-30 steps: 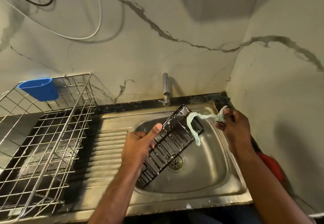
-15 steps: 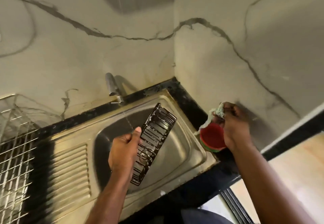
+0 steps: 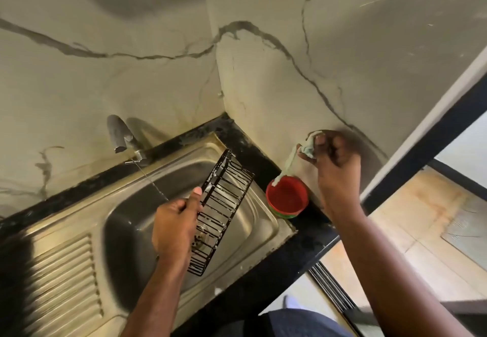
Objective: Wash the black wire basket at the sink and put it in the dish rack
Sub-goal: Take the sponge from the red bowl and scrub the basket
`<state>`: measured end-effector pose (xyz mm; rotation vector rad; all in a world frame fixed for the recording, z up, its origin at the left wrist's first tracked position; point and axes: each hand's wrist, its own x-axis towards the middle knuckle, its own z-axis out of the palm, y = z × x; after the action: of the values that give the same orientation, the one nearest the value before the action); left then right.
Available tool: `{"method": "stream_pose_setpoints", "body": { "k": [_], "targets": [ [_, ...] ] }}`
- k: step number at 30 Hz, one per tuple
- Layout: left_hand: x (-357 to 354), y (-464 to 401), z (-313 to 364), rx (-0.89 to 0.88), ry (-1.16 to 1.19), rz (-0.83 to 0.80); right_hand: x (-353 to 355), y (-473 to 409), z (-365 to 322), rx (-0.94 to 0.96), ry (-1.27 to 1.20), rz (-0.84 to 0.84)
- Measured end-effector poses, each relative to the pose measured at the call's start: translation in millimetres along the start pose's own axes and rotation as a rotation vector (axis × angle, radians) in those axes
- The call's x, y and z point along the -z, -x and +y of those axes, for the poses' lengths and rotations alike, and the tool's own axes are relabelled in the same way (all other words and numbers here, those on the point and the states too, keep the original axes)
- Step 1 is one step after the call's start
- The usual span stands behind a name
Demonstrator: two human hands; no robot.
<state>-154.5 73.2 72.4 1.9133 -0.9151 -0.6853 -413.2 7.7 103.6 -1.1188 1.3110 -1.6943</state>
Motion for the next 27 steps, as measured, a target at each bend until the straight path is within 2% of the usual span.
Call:
{"method": "stream_pose_setpoints", "body": {
  "k": [5, 11, 16, 27],
  "targets": [
    [1.2, -1.8, -0.7, 0.031, 0.02, -0.011, 0.9, 1.2, 10.6, 0.063, 0.224, -0.017],
    [9.5, -5.5, -4.2, 0.035, 0.035, -0.016, -7.4, 7.6, 34.3, -0.158, 0.361, -0.202],
    [22.5, -8.9, -12.7, 0.064, 0.06, -0.014, -22.3, 11.2, 47.4, -0.174, 0.514, -0.265],
    [47.4, -37.4, -36.8, 0.208, 0.189, -0.023, -101.3, 11.2, 65.4, -0.093, 0.452, -0.433]
  ]
}}
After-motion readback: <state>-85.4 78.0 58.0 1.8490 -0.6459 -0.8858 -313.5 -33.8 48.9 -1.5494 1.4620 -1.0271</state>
